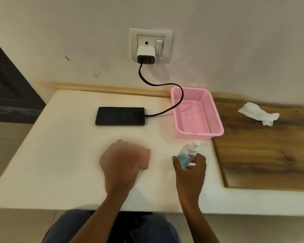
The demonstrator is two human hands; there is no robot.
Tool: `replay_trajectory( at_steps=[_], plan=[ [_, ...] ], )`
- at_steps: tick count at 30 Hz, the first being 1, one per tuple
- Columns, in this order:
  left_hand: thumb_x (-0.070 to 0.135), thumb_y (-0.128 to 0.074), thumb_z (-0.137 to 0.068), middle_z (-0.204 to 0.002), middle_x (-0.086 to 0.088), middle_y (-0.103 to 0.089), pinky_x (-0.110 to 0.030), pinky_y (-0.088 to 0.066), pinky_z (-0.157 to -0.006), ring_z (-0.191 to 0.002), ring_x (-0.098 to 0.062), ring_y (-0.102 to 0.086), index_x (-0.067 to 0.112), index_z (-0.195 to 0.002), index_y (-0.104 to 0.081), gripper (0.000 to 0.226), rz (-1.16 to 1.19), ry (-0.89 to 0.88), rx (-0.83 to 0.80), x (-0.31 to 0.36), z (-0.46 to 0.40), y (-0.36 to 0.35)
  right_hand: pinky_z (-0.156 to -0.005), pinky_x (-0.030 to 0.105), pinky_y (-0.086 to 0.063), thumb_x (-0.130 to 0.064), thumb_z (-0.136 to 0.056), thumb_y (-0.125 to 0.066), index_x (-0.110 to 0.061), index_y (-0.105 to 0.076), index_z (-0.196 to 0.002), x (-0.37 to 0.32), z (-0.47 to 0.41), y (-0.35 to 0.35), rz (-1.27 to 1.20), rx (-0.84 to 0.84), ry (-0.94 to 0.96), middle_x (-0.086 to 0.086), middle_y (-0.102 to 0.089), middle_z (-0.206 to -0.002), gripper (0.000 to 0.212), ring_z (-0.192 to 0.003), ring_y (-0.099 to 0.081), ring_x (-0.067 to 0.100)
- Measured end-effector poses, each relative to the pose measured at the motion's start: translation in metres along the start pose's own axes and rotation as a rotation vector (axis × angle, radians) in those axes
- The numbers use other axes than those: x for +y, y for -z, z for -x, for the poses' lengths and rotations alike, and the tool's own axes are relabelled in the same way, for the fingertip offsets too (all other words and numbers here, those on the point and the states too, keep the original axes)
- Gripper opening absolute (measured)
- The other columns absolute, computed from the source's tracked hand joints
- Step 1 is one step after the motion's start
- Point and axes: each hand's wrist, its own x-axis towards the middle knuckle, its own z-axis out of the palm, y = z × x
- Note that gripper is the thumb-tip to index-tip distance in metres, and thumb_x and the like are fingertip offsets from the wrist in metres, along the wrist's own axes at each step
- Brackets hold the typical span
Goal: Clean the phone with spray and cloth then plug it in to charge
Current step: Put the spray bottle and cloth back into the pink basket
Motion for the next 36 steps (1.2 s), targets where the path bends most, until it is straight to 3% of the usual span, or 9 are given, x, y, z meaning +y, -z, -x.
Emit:
replay_trajectory(
  at_steps=[3, 7, 9, 12, 16, 21, 26, 36],
  plan=[
    [0.041, -0.048, -0.086, -0.131, -0.008, -0.056, -0.047, -0.035, -0.102, -0.122, -0.03, -0.049, 0.019, -0.123, -0.055, 0.044, -0.009, 0.002, 0.003, -0.001, 0.0, 0.0, -0.09, 0.032, -0.05, -0.032, -0.076, -0.073, -0.019, -0.048, -0.118, 0.004, 0.0, 0.003, -0.029, -0.017, -0.002, 0.001, -0.058, -0.118, 0.05, -0.098, -0.058, 0.016],
    [0.04, -0.047, -0.086, -0.13, -0.008, -0.057, -0.047, -0.036, -0.101, -0.12, -0.03, -0.05, 0.019, -0.123, -0.055, 0.043, -0.018, -0.007, 0.006, 0.0, 0.0, -0.001, -0.092, 0.04, -0.051, -0.029, -0.077, -0.073, -0.023, -0.047, -0.122, -0.007, -0.008, 0.015, -0.106, 0.005, 0.038, -0.001, -0.058, -0.12, 0.052, -0.102, -0.058, 0.015],
    [0.039, -0.046, -0.087, -0.13, -0.008, -0.057, -0.046, -0.035, -0.101, -0.12, -0.029, -0.05, 0.019, -0.123, -0.055, 0.042, -0.023, -0.008, 0.01, 0.0, 0.0, -0.001, -0.087, 0.035, -0.053, -0.027, -0.077, -0.073, -0.023, -0.046, -0.122, -0.023, -0.019, 0.024, -0.156, 0.026, 0.11, -0.002, -0.058, -0.118, 0.052, -0.103, -0.059, 0.015],
    [0.037, -0.046, -0.087, -0.129, -0.007, -0.057, -0.044, -0.034, -0.1, -0.12, -0.028, -0.05, 0.019, -0.122, -0.056, 0.041, -0.028, -0.009, 0.022, 0.002, 0.0, -0.001, -0.075, 0.022, -0.055, -0.023, -0.075, -0.075, -0.011, -0.049, -0.122, -0.05, -0.052, 0.032, -0.172, 0.028, 0.21, 0.005, -0.057, -0.117, 0.054, -0.099, -0.061, 0.015],
    [0.038, -0.045, -0.087, -0.13, -0.006, -0.057, -0.044, -0.033, -0.1, -0.121, -0.027, -0.049, 0.019, -0.122, -0.056, 0.041, -0.044, -0.004, 0.011, 0.002, -0.001, -0.002, -0.07, 0.018, -0.052, -0.014, -0.072, -0.078, -0.005, -0.054, -0.117, -0.072, -0.11, 0.027, -0.149, -0.135, 0.172, 0.012, -0.062, -0.112, 0.051, -0.094, -0.064, 0.02],
    [0.038, -0.045, -0.087, -0.129, -0.005, -0.056, -0.043, -0.032, -0.101, -0.121, -0.026, -0.048, 0.02, -0.122, -0.056, 0.041, -0.041, 0.003, 0.019, 0.004, -0.001, -0.002, -0.084, 0.034, -0.05, -0.006, -0.074, -0.076, -0.004, -0.052, -0.118, -0.07, -0.162, 0.001, 0.072, -0.262, 0.126, 0.013, -0.062, -0.114, 0.05, -0.099, -0.061, 0.026],
    [0.038, -0.046, -0.087, -0.131, -0.004, -0.056, -0.044, -0.033, -0.101, -0.121, -0.026, -0.047, 0.022, -0.123, -0.055, 0.04, -0.042, 0.01, -0.003, 0.003, 0.0, -0.002, -0.09, 0.044, -0.052, -0.006, -0.074, -0.076, -0.002, -0.056, -0.111, -0.056, -0.187, -0.02, 0.143, -0.239, 0.107, 0.015, -0.063, -0.112, 0.043, -0.101, -0.061, 0.031],
    [0.04, -0.045, -0.088, -0.132, -0.004, -0.055, -0.044, -0.034, -0.101, -0.123, -0.026, -0.048, 0.022, -0.124, -0.055, 0.041, -0.061, 0.018, -0.026, 0.001, -0.001, -0.002, -0.087, 0.043, -0.053, -0.007, -0.078, -0.072, -0.003, -0.053, -0.116, -0.061, -0.205, -0.041, 0.213, -0.213, 0.206, 0.014, -0.062, -0.115, 0.043, -0.102, -0.061, 0.029]
  ],
)
